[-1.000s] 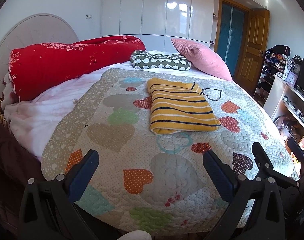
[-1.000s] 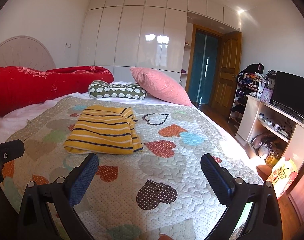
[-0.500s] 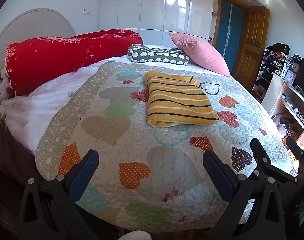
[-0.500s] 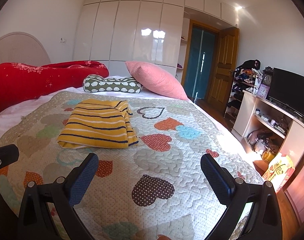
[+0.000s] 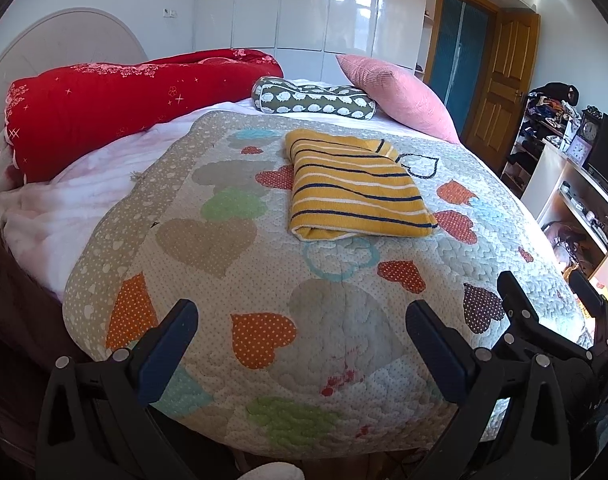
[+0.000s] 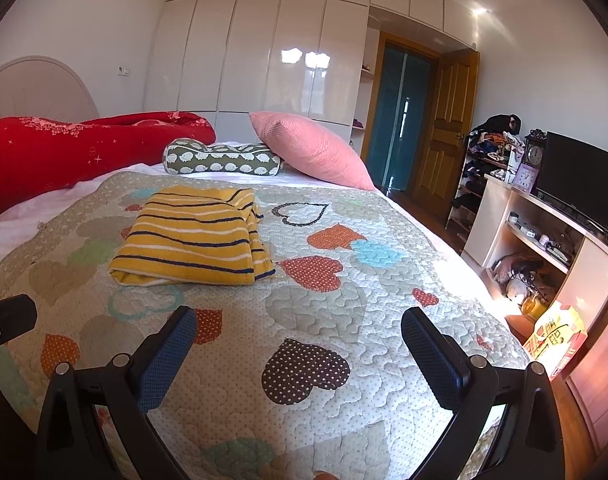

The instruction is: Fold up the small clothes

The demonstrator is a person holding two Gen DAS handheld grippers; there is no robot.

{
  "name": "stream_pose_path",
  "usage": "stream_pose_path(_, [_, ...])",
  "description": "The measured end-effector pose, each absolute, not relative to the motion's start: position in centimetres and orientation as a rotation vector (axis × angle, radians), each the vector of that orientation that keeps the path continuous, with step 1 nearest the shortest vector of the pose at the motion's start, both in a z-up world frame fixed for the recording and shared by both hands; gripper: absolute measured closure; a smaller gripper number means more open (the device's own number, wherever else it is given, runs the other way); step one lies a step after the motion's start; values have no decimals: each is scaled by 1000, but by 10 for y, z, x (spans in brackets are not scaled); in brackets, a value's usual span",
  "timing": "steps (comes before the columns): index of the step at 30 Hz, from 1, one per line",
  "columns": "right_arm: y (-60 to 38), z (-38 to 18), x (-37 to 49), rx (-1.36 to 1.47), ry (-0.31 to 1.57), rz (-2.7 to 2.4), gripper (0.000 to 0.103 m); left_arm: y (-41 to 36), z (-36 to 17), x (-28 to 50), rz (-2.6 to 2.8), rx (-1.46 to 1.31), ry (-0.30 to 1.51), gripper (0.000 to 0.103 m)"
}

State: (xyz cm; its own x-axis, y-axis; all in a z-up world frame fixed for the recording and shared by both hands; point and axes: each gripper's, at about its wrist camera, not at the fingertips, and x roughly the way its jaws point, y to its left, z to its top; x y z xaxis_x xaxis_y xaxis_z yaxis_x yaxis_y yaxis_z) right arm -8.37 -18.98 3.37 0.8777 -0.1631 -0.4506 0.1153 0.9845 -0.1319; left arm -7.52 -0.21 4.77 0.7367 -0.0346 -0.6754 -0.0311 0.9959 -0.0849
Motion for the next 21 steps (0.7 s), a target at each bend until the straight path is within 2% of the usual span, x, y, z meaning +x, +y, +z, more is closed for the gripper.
stream_pose_path(21, [-172,29,-88,-172,453,-91,0,0,33,-70,-12,-130,795,0])
